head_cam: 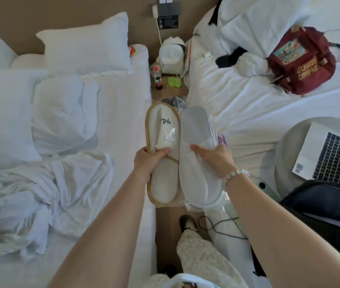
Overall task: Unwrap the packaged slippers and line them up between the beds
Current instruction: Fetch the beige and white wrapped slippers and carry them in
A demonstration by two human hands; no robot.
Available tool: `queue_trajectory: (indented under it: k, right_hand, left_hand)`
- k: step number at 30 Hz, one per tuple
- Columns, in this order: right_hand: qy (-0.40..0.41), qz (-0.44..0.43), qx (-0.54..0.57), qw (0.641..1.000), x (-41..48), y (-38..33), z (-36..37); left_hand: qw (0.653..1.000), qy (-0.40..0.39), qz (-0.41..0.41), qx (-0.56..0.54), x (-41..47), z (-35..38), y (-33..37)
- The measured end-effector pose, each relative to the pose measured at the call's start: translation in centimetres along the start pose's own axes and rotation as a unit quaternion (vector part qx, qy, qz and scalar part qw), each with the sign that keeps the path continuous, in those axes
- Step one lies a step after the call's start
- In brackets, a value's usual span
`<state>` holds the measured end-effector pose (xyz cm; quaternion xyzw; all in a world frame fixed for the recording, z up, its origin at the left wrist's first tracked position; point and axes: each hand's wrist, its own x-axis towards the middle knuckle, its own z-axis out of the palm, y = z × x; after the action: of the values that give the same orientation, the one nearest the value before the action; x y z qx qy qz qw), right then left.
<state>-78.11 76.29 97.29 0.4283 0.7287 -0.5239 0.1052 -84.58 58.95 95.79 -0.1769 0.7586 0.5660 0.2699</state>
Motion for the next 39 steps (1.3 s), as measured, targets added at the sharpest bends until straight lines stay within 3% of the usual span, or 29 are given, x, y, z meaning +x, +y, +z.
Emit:
queue_trajectory:
  k: [12, 29, 39]
  right_hand:
    - [-0.044, 0.030, 0.004, 0.999, 10.2, -8.6, -0.5]
    - [-0.003, 0.055, -0.003, 0.998, 26.5, -24.0, 4.3]
    - [0.023, 0.079, -0.011, 0.997, 32.7, -26.9, 5.1]
  left_hand:
    - [1.000, 0.015, 0.002, 0.012, 8.7, 1.3, 9.5]
    - [0.999, -0.035, -0.035, 0.013, 29.9, 0.1, 21.8]
    - [0.996, -0.052, -0.076, -0.009, 36.6, 1.9, 24.0]
